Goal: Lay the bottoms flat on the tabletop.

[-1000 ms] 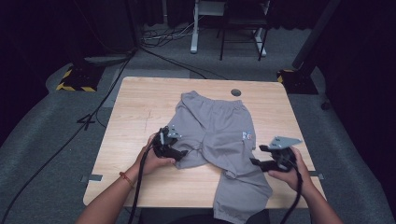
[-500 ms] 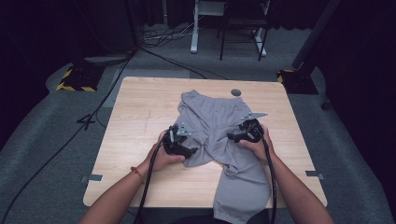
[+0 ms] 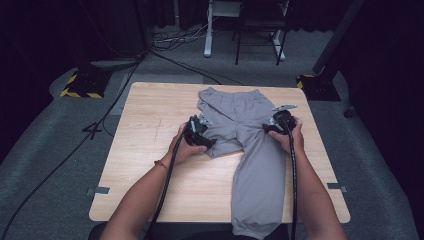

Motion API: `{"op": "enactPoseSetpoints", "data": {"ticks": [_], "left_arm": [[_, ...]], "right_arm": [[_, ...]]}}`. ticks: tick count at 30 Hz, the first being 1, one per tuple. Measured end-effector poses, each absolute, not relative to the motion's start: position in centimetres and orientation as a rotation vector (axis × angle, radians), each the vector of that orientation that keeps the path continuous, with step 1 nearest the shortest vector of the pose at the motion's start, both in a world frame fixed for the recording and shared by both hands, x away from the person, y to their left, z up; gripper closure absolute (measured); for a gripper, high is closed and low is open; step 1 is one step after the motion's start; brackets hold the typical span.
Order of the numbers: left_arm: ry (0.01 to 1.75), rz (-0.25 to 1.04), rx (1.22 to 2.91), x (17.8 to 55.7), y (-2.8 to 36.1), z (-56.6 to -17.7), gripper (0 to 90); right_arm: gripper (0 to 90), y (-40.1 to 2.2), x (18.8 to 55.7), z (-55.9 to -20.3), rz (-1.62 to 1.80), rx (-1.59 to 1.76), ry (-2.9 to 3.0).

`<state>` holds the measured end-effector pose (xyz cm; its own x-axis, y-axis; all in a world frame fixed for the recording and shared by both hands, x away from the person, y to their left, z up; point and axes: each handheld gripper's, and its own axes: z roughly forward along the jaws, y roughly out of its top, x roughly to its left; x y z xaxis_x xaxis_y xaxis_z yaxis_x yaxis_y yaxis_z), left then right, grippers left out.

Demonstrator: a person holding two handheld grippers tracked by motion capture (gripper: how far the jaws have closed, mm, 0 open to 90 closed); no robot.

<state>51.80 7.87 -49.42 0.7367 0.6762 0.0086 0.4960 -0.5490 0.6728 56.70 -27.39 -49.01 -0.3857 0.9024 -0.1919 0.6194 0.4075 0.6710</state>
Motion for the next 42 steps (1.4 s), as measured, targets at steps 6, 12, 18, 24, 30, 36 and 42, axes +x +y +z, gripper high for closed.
{"op": "enactPoseSetpoints", "data": {"ticks": [6,12,18,24,30,36,42], "left_arm": [[0.776,0.319,2.233,49.4,9.3,-47.2,25.1],[0.702,0.34,2.292,44.9,12.3,-46.7,21.0],[0.71,0.278,2.342,42.0,14.9,-48.2,17.0],[0.741,0.261,2.34,41.1,16.6,-49.7,16.5],[0.741,0.267,2.288,41.1,17.5,-50.2,15.3],[0.747,0.271,2.282,41.1,17.4,-50.3,15.3],[0.753,0.275,2.28,41.2,17.4,-50.3,15.3]], "right_arm": [[30.8,-28.7,54.7,-47.2,0.794,1.268,2.126],[33.9,-22.9,50.0,-44.3,1.037,0.889,2.356],[39.8,-16.1,46.3,-44.9,1.065,0.585,2.6],[41.0,-11.3,45.8,-47.3,0.974,0.444,2.74],[49.1,-9.6,47.2,-48.4,0.938,0.527,2.74],[60.1,-8.7,47.5,-48.5,0.957,0.545,2.747],[76.6,-8.6,48.6,-48.6,0.971,0.587,2.712]]}}
